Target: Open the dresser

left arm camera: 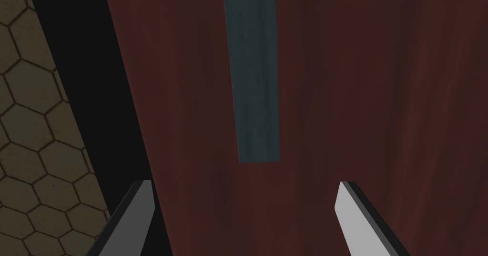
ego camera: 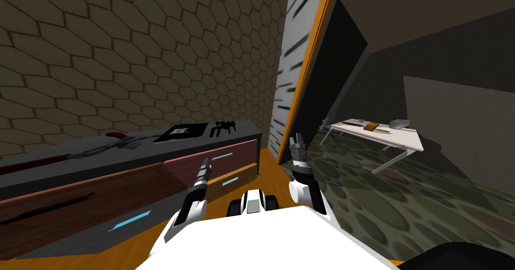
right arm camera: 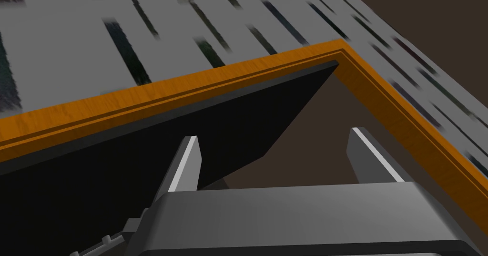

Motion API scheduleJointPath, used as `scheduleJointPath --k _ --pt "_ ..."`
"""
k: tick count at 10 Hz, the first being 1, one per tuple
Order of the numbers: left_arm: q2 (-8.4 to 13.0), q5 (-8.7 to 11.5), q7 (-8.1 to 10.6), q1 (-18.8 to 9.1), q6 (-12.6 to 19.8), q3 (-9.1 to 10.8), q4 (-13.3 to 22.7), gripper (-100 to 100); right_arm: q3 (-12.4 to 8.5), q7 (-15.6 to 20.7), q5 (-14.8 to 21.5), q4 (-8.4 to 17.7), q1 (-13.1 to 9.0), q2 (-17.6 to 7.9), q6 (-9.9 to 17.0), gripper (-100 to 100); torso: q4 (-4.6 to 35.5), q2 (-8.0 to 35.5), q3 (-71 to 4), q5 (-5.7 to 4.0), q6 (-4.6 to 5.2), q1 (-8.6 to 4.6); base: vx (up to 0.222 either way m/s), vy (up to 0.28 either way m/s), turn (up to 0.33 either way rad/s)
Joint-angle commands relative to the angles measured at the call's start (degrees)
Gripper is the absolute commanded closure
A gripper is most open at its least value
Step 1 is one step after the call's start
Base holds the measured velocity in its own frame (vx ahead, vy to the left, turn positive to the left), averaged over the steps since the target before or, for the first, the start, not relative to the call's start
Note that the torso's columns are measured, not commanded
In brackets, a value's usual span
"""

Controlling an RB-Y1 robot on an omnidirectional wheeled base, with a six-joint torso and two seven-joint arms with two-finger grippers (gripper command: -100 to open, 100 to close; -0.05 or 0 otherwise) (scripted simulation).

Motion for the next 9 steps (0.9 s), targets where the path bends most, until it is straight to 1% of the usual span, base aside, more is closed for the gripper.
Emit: scheduleJointPath --k 1,2,3,4,5,7,9 --pt "-3.40 0.14 0.20 -0.05 0.27 0.13 -0.31 -100 0.00 0.00 0.00 0.00 -0.01 0.00 0.00 0 0.05 0.16 0.10 -0.01 0.00 -0.04 0.019 -0.011 0.001" --pt "-4.72 0.15 0.20 -0.05 0.31 0.15 -0.37 -100 0.01 0.00 0.00 0.00 -0.01 0.01 0.00 0 0.07 0.22 0.14 -0.01 0.00 -0.01 0.001 -0.008 0.000" --pt "-5.56 0.15 0.20 -0.06 0.33 0.16 -0.40 -100 0.01 0.00 0.00 0.00 -0.02 0.01 0.00 0 0.06 0.16 0.11 0.01 0.00 0.05 -0.007 -0.005 0.000" --pt "-5.03 0.12 0.18 0.08 0.42 0.10 -0.63 -100 0.01 0.00 0.00 0.00 -0.02 0.00 0.00 0 0.03 0.06 0.05 0.02 0.00 0.09 0.000 0.000 0.000" --pt "-4.37 0.49 0.17 -2.20 1.10 1.45 1.03 -100 0.00 0.00 0.00 0.00 -0.02 0.00 0.00 0 0.00 -0.04 -0.02 0.02 0.00 0.11 -0.023 -0.011 -0.067" --pt "-3.84 0.74 0.20 -3.72 1.53 2.35 2.13 -100 0.01 0.00 0.00 0.00 -0.02 0.01 0.00 0 0.00 -0.02 -0.01 0.01 0.01 0.04 -0.026 -0.017 -0.057" --pt "-2.78 1.25 0.24 -6.74 2.41 4.16 4.34 -100 0.01 0.00 0.00 0.00 -0.02 0.01 0.00 0 -0.01 -0.05 -0.02 0.01 0.01 0.04 -0.025 -0.024 -0.063"
